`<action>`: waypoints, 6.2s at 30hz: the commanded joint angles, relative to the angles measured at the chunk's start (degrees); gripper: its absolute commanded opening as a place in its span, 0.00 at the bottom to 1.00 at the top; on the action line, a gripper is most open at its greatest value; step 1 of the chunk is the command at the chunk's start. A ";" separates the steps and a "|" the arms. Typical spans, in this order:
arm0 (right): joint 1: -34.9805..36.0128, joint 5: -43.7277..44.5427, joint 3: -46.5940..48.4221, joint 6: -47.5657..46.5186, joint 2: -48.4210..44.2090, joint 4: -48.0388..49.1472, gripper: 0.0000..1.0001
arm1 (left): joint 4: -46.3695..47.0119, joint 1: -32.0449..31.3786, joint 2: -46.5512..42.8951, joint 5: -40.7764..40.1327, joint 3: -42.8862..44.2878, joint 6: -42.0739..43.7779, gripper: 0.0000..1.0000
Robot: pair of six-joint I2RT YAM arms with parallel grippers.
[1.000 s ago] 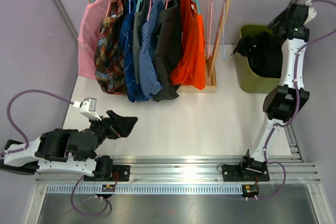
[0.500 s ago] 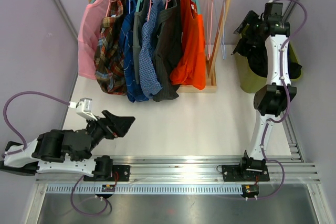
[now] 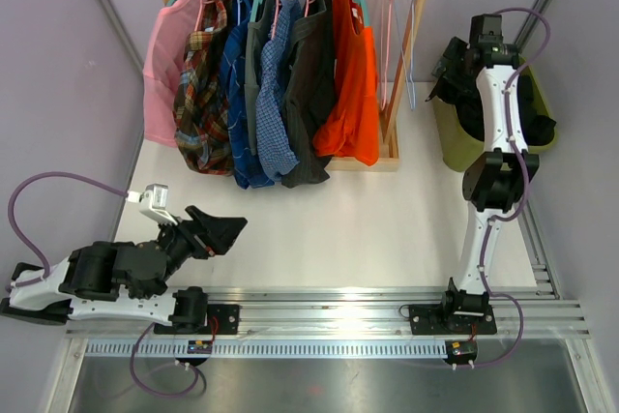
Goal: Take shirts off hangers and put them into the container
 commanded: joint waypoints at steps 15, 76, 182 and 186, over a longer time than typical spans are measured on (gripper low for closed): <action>1.11 9.06 2.23 0.04 4.30 3.38 0.09 | -1.55 0.02 -2.35 -1.45 -0.18 -2.76 0.99; -16.38 19.43 12.40 9.71 30.92 1.54 0.00 | -5.68 0.02 6.44 -3.91 6.23 -4.78 0.99; -1.53 -43.91 -63.09 7.32 -87.73 23.14 1.00 | 19.45 0.02 2.92 6.37 -4.23 17.89 0.99; -1.53 -47.18 -63.62 10.14 -89.05 27.90 0.99 | 21.56 0.02 3.89 6.19 -2.65 21.75 0.99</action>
